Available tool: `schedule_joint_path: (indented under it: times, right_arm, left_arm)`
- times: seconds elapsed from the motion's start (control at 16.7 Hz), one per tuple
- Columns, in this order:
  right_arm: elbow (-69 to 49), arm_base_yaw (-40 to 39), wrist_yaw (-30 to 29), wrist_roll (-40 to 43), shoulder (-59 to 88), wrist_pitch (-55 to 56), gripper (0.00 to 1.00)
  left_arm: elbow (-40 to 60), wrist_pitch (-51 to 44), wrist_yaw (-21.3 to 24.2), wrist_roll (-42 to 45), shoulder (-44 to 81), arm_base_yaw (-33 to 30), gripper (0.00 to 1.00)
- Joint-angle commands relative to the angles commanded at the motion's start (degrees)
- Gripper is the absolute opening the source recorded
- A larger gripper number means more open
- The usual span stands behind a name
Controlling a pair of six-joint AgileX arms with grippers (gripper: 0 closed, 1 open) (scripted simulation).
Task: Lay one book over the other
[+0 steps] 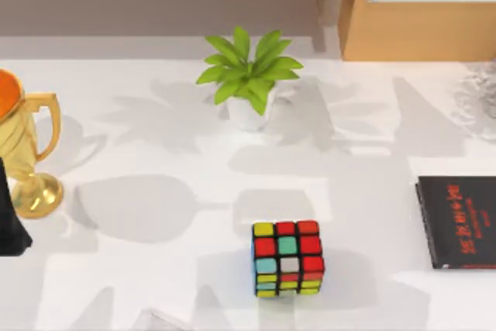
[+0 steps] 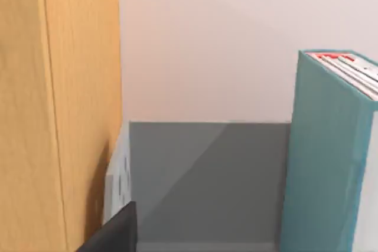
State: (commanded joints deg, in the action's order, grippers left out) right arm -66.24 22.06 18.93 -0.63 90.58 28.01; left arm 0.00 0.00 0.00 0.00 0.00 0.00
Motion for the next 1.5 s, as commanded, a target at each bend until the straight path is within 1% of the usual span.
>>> schedule_joint_path:
  times: [0.24,0.42,0.84,1.26,1.5]
  right_arm:
    - [-11.1,3.4,4.2,0.6,17.6,3.9,1.0]
    - [-15.5,4.8,6.0,1.0,24.4,5.6,1.0]
    - [-16.2,4.8,6.3,1.1,25.9,5.9,1.0]
    - [-24.4,3.7,5.0,1.1,31.2,3.2,1.0]
    - [-25.1,3.5,4.9,1.1,31.6,2.9,1.0]
  left_arm:
    - [0.0,0.0,0.0,0.0,0.0,0.0,1.0]
    - [0.0,0.0,0.0,0.0,0.0,0.0,1.0]
    - [0.0,0.0,0.0,0.0,0.0,0.0,1.0]
    - [0.0,0.0,0.0,0.0,0.0,0.0,1.0]
    - [0.0,0.0,0.0,0.0,0.0,0.0,1.0]
